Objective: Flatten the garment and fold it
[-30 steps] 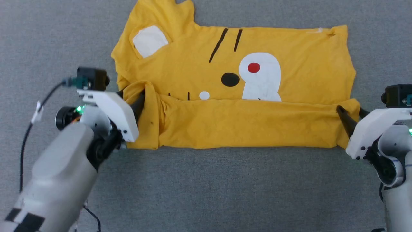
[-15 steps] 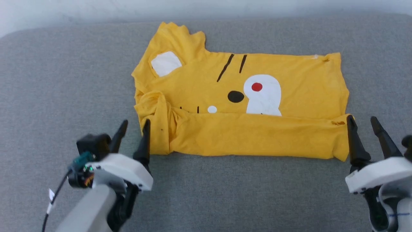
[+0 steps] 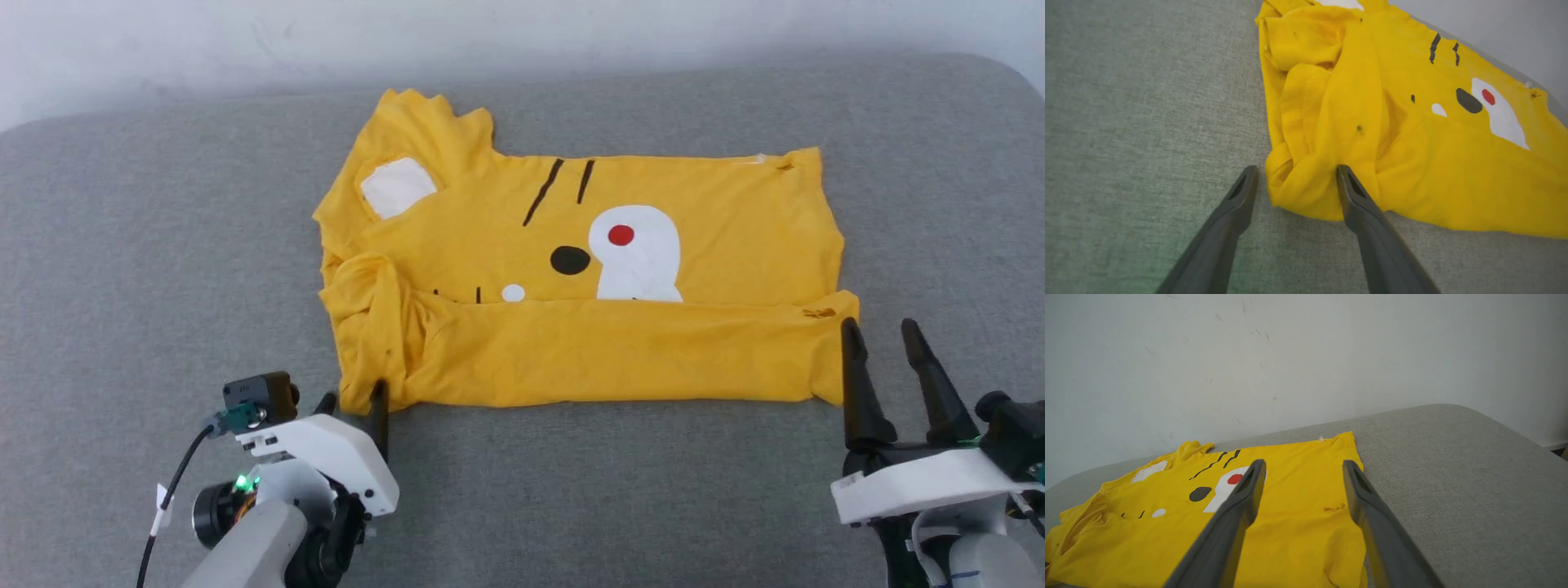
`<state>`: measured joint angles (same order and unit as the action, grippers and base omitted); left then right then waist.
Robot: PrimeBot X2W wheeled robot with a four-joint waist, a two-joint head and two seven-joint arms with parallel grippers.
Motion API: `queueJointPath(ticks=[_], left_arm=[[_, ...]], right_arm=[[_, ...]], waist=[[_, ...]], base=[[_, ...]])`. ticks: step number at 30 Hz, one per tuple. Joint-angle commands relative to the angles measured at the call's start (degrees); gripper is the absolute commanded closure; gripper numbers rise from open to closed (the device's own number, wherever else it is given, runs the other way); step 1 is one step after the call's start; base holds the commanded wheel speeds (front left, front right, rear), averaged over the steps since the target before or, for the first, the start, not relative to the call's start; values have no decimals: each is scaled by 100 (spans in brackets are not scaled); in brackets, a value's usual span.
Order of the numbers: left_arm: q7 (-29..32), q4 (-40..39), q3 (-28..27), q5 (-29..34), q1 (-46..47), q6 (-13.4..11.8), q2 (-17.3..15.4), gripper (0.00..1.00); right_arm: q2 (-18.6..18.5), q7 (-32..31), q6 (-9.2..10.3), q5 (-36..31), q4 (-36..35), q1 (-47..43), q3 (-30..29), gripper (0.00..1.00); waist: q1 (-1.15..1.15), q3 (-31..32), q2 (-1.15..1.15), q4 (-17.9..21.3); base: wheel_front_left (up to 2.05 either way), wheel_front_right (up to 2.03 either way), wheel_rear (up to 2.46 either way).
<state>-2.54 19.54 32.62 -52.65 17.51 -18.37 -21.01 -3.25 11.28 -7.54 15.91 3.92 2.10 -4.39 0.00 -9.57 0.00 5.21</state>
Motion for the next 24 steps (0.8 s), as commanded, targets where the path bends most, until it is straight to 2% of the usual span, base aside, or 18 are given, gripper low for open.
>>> queueJointPath(ticks=[1, 3, 6, 7, 8, 9, 16, 17, 19, 24], left_arm=[[165, 95, -29, -58, 24, -168, 21, 0], [406, 161, -57, -164, 28, -351, 56, 0], [813, 211, -32, -389, -31, -351, 86, 0], [965, 195, 28, -427, -53, -348, 93, 17], [1081, 159, 77, -451, -69, -337, 89, 71], [1137, 105, 103, -465, -79, -318, 81, 100], [1069, -131, 108, -445, -108, -207, -1, 100], [998, -188, 105, -414, -106, -189, -10, 100], [958, -198, 93, -410, -106, -165, -19, 100], [851, -198, 106, -384, -80, -60, -9, 100]], right_arm=[[22, 36, 5, -30, 32, -14, 47, 0], [25, 49, 5, -56, 46, 1, 75, 0], [29, 56, 5, -73, 71, 11, 114, 0], [30, 60, 5, -80, 75, 11, 122, 0], [30, 62, 5, -102, 78, 10, 128, 0], [31, 65, 5, -120, 81, 12, 134, 0], [34, -207, 5, -284, 315, 192, -55, 0], [35, -523, 5, -242, 461, 329, -160, 0], [35, -739, 5, -201, 562, 411, -209, 0], [36, -2034, 5, -165, 1120, 907, -444, 0]], waist=[[0, 29, 0, 115], [0, 33, 0, 189], [0, 24, 0, 276], [0, 26, 0, 296], [0, 25, 0, 311], [0, 21, 0, 322], [0, -29, 0, 275], [0, -50, 0, 234], [0, -61, 0, 212], [0, -125, 0, 102]], base=[[0, 0, 0], [0, 0, 0], [0, 0, 0], [0, 0, 0], [0, 0, 0], [0, 0, 0], [0, 0, 0], [0, 0, 0], [0, 0, 0], [0, 0, 0]])
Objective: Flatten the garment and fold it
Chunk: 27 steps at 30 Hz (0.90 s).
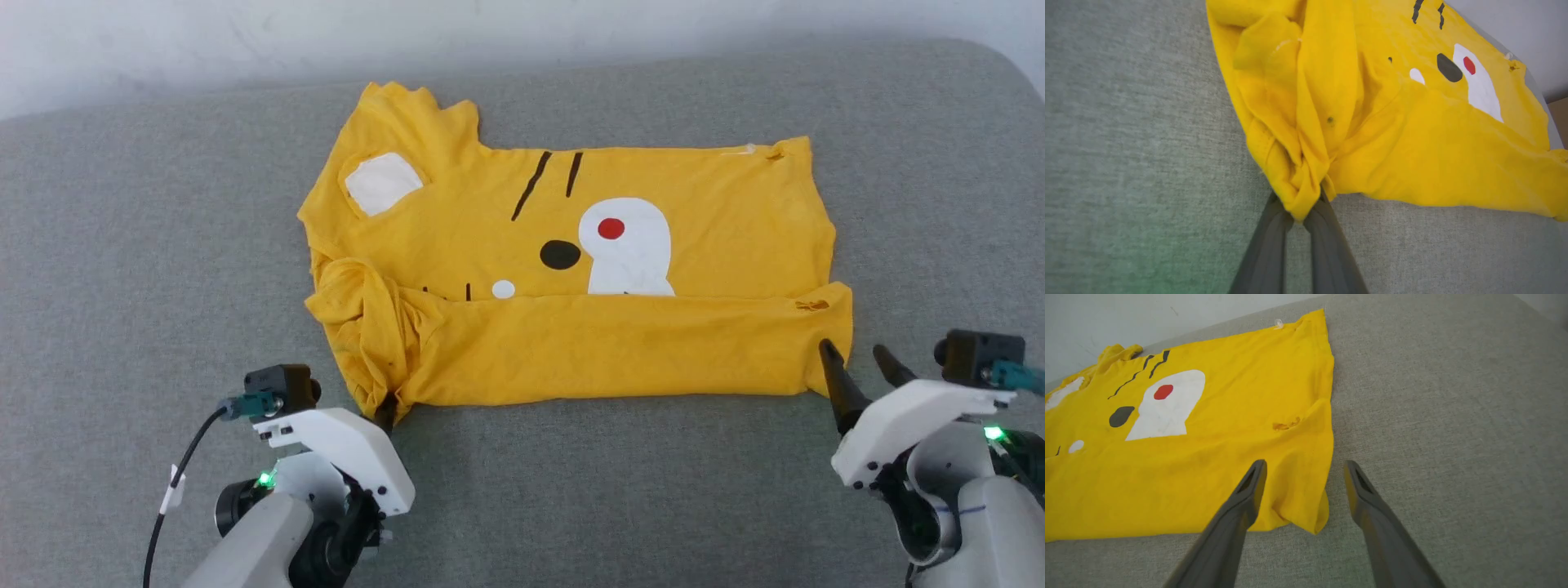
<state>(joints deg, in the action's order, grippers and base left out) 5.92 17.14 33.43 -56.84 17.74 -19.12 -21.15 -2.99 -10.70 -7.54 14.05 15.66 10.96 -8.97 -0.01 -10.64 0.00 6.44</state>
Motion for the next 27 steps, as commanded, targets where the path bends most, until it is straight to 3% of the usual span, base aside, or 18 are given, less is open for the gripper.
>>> queueJointPath(ticks=[1, 10, 11, 12, 14, 20, 27], left_arm=[[-8, 36, 34, 42, -97, 19, 16, 100], [-136, 138, 72, 67, 49, 254, 67, 100], [-155, 149, 77, 74, 61, 269, 75, 100], [-184, 157, 80, 87, 71, 281, 81, 100], [-239, 167, 89, 115, 82, 303, 83, 100], [-719, 98, 23, 322, 65, 296, 19, 100], [-868, -267, 5, 523, -316, -45, -296, 100]], right_arm=[[11, -132, 5, 36, 55, 113, -31, 0], [11, -2389, 5, -536, 524, 543, -396, 0], [11, -2588, 5, -535, 517, 543, -395, 41], [11, -2729, 5, -538, 475, 542, -376, 57], [11, -2900, 5, -542, 350, 512, -360, 100], [11, -2604, 5, -401, -202, 351, -397, 100], [11, -1943, 5, -96, -866, -78, -446, 100]], waist=[[1, -30, 0, -43], [1, -147, 0, -229], [1, -151, 0, -244], [1, -153, 0, -258], [1, -146, 0, -277], [1, 13, 0, -306], [1, 312, 0, -356]], base=[[0, 0, 0], [0, 0, 0], [0, 0, 0], [0, 0, 0], [0, 0, 0], [0, 0, 0], [0, 0, 0]])
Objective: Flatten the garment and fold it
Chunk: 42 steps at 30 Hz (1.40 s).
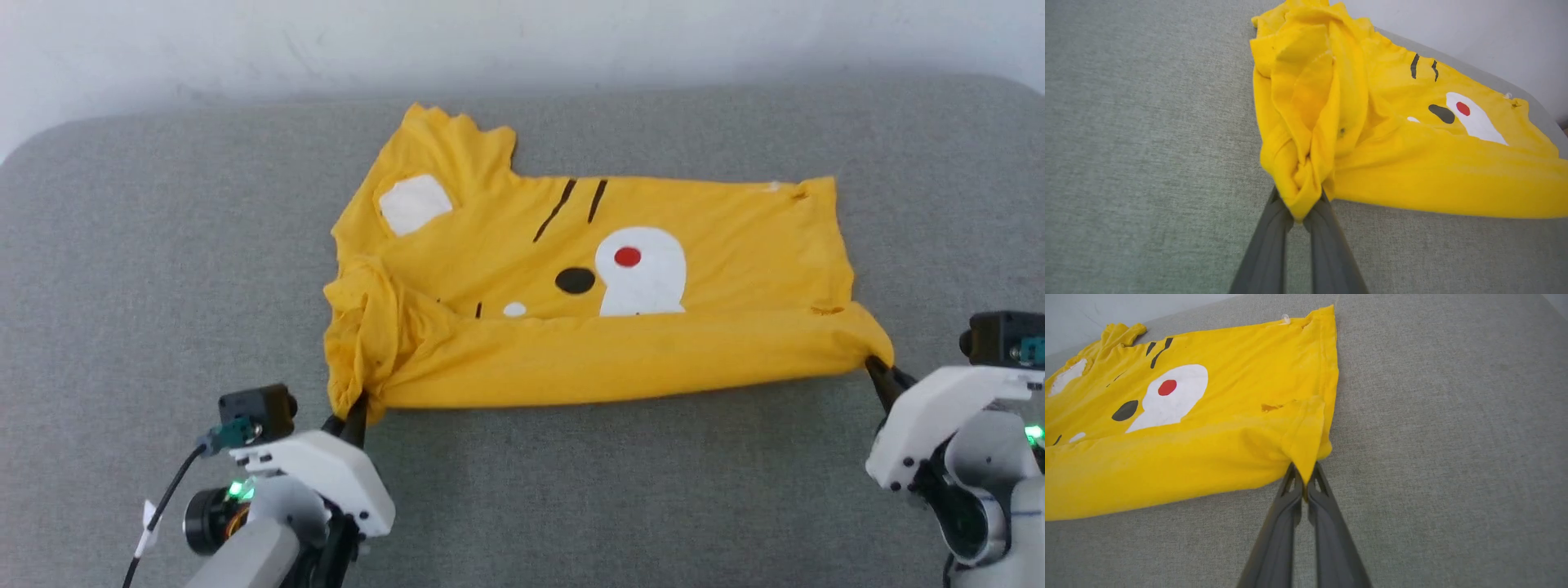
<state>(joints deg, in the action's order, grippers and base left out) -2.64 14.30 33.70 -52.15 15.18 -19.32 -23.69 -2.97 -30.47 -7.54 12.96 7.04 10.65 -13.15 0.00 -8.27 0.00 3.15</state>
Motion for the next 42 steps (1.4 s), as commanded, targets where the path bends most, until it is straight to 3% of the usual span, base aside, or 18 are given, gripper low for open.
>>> queueJointPath(ticks=[1, 5, 13, 18, 25, 26, 27, 28, 34, 42], left_arm=[[18, -98, -13, 67, -153, -86, -106, 100], [302, -772, 120, 104, -609, -435, -321, 100], [1102, -1777, 506, 152, -1212, -998, -727, 100], [1400, -1773, 678, 47, -1207, -952, -669, 100], [1538, -1478, 798, -38, -1079, -854, -461, 97], [1481, -1464, 775, -55, -1084, -829, -427, 55], [1405, -1452, 730, -83, -1099, -813, -390, 0], [1332, -1434, 690, -105, -1118, -786, -370, 0], [718, -1544, 379, -94, -1200, -598, -408, 0], [-262, -1700, 215, 872, -552, -495, -797, 0]], right_arm=[[9, 33, 5, 39, -90, -138, -42, 100], [9, -174, 5, 65, -382, -499, -187, 100], [9, -1257, 5, -121, -801, -1114, -424, 100], [9, -1390, 5, -257, -491, -1153, -370, 100], [9, -964, 5, -117, 166, -1078, -280, 100], [9, -823, 5, -51, 203, -1076, -274, 76], [9, -682, 5, -2, 223, -1085, -261, 46], [9, -556, 5, 50, 220, -1111, -241, 0], [9, 566, 5, 242, -119, -1284, -167, 0], [-33, 2343, 5, -24, -799, -1349, 399, 0]], waist=[[0, 109, 0, -36], [0, 179, 0, -77], [0, 78, 0, -148], [0, -43, 0, -141], [0, -20, 0, -141], [0, 9, 0, -142], [0, 40, 0, -145], [0, 77, 0, -146], [0, 273, 0, -101], [0, 182, 0, 49]], base=[[0, 0, 0], [0, 0, 0], [0, 0, 0], [0, 0, 0], [0, 0, 0], [0, 0, 0], [0, 0, 0], [0, 0, 0], [0, 0, 0], [0, 0, 0]])
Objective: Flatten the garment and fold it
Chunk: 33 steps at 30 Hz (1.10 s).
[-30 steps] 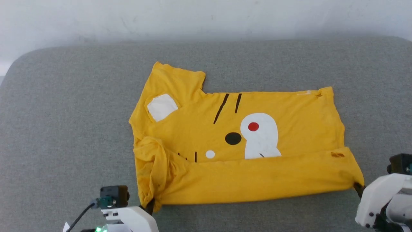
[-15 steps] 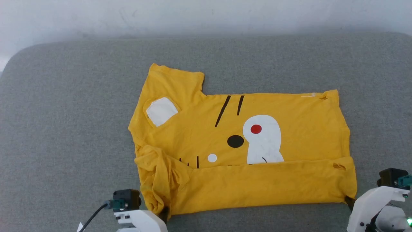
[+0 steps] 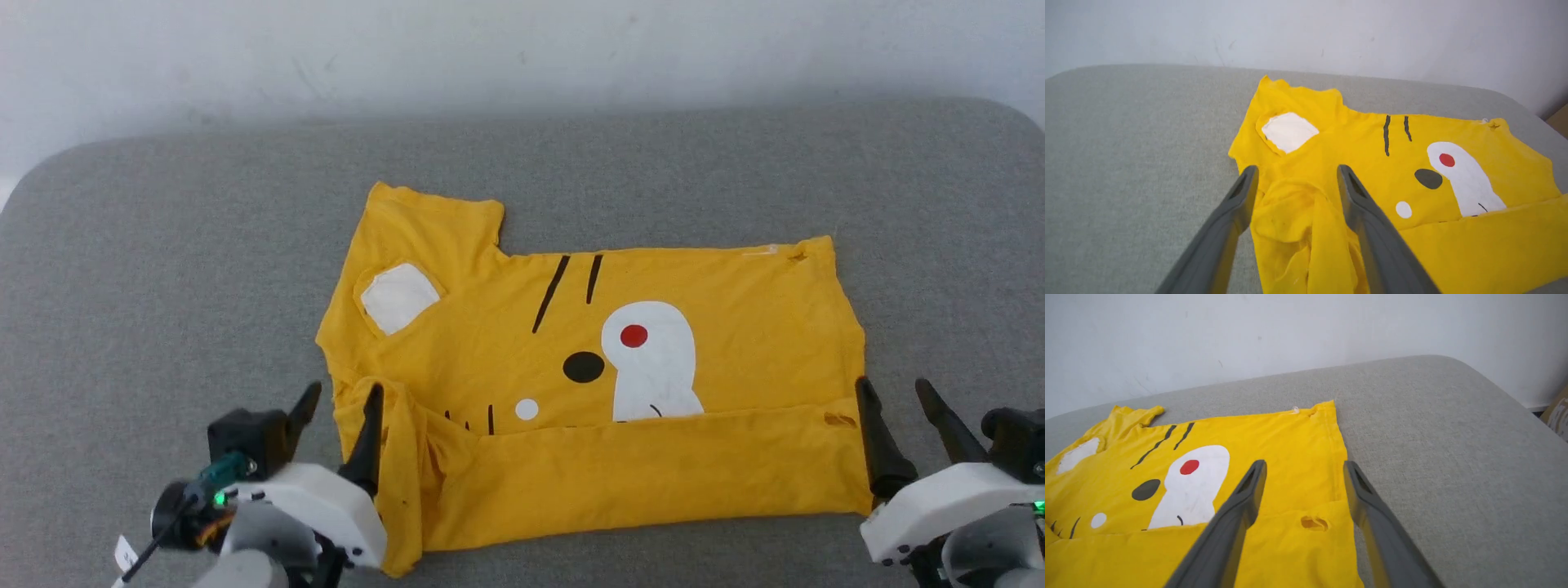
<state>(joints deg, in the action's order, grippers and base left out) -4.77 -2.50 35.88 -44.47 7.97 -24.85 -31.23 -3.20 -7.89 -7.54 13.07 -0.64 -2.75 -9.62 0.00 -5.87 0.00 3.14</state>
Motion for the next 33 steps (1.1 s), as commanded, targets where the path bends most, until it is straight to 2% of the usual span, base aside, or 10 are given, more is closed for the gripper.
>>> queueJointPath(ticks=[1, 7, 13, 17, 21, 25, 33], left_arm=[[-49, -20, -3, 104, 169, 58, -44, 0], [-383, 408, 78, 716, 1379, 614, -164, 0], [-336, 1389, 68, 867, 2953, 1512, -166, 0], [170, 2152, 125, 894, 4012, 1997, -174, 0], [1094, 2890, 130, 645, 4859, 2298, -74, 0], [2275, 3534, 87, 355, 5530, 2295, -50, 0], [4143, 4162, 95, 145, 5945, 1613, -267, 0]], right_arm=[[-10, 85, 5, -35, -31, -8, 47, 0], [-257, 1197, 5, -110, -141, 169, 566, 0], [-370, 1708, 5, -90, -84, 619, 859, 0], [-371, 1775, 5, -42, -66, 936, 1016, 0], [-374, 1755, 5, -36, -35, 1211, 1169, 0], [-363, 1761, 5, 13, -39, 1415, 1314, 0], [-314, 1869, 5, 122, 48, 1576, 1525, 0]], waist=[[0, -58, 0, 50], [0, -425, 0, 216], [0, -1030, 0, 495], [0, -1480, 0, 738], [0, -1857, 0, 980], [0, -2159, 0, 1154], [0, -2442, 0, 1425]], base=[[0, 0, 0], [0, 0, 0], [0, 0, 0], [0, 0, 0], [0, 0, 0], [0, 0, 0], [0, 0, 0]])
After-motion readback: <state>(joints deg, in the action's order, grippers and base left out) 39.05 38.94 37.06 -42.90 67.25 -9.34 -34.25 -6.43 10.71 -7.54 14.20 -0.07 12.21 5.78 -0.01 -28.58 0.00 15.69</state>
